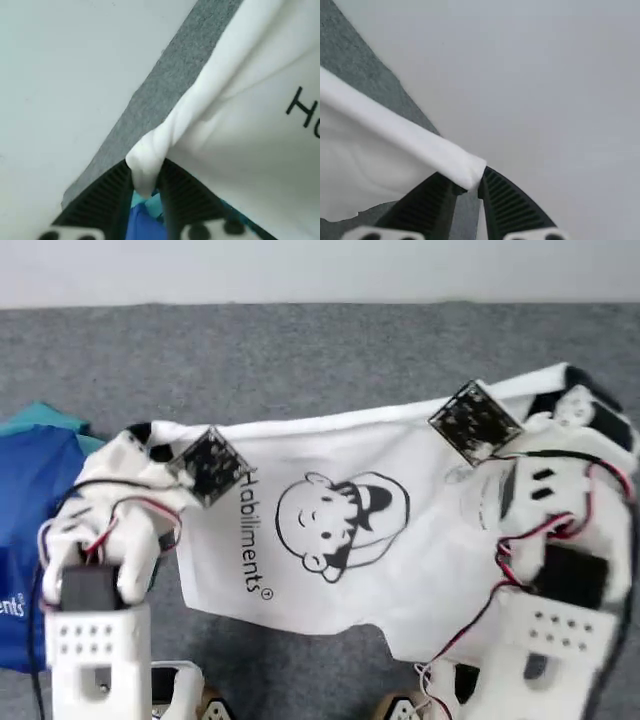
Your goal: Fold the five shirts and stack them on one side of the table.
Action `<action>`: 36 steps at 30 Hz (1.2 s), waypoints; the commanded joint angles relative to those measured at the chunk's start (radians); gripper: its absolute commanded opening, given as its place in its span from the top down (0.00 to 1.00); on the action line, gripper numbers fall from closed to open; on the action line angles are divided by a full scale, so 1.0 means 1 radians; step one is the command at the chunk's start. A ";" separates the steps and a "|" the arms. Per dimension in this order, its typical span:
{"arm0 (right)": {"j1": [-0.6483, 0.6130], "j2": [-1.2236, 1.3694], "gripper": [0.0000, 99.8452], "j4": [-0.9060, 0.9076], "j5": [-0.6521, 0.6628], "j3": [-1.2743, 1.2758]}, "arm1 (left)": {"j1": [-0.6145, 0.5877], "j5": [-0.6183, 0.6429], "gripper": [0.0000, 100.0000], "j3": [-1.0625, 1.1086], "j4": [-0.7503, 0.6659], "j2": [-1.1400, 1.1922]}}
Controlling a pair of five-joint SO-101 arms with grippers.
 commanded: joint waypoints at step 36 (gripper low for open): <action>-0.022 0.639 0.99 -0.139 0.092 -0.341 | 0.173 -0.005 0.99 -1.227 0.394 1.347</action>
